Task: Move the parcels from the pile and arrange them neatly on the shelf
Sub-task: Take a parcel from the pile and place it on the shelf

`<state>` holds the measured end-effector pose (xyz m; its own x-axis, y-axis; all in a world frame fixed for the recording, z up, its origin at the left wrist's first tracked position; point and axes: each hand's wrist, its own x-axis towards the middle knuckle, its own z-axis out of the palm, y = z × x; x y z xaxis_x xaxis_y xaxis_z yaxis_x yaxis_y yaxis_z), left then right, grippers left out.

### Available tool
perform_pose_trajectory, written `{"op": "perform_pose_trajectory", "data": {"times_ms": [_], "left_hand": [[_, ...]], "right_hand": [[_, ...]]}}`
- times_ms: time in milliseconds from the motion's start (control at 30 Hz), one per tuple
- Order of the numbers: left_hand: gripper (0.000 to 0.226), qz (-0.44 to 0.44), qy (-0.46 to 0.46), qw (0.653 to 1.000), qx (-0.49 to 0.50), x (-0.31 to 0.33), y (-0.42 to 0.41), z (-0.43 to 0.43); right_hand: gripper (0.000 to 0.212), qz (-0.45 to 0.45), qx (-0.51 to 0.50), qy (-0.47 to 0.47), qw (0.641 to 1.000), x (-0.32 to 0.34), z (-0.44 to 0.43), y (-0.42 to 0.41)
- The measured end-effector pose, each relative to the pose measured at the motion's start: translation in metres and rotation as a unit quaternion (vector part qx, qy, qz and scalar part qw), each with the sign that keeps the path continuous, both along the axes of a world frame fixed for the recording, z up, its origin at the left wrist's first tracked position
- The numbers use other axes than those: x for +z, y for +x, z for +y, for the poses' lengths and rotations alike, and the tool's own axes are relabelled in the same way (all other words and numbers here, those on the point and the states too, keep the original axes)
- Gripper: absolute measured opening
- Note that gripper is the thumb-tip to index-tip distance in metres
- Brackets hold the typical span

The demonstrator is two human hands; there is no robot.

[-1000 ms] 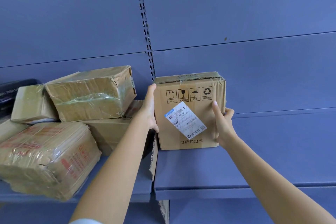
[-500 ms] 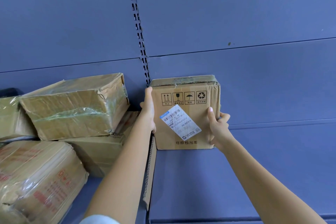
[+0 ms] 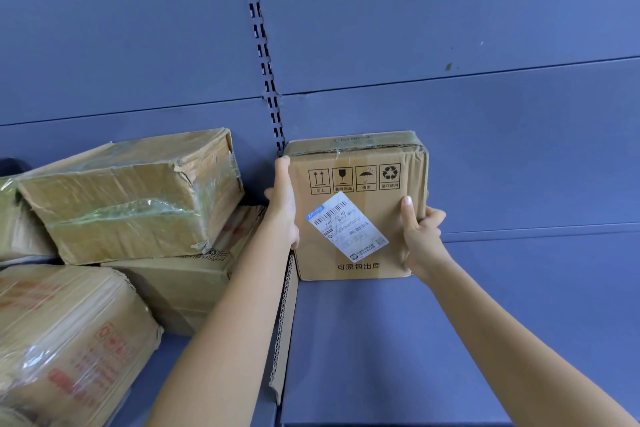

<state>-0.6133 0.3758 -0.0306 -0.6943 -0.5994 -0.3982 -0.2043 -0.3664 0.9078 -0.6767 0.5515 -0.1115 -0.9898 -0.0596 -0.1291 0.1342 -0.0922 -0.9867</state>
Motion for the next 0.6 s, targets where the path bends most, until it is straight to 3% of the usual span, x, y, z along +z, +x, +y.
{"op": "perform_pose_trajectory", "data": {"times_ms": [267, 500, 600], "left_hand": [[0.122, -0.006, -0.012, 1.000, -0.007, 0.0055, 0.0064, 0.0092], [0.120, -0.003, -0.013, 1.000, 0.006, 0.0040, 0.0035, 0.0094], [0.099, 0.006, -0.020, 1.000, 0.021, 0.0063, 0.0060, 0.0112]], "right_hand": [[0.052, -0.009, 0.015, -0.015, 1.000, 0.0008, 0.0035, 0.0013], [0.052, 0.007, 0.005, -0.026, 1.000, -0.0005, -0.0001, -0.0038], [0.050, 0.001, 0.014, -0.014, 1.000, -0.0011, 0.0015, -0.0071]]}}
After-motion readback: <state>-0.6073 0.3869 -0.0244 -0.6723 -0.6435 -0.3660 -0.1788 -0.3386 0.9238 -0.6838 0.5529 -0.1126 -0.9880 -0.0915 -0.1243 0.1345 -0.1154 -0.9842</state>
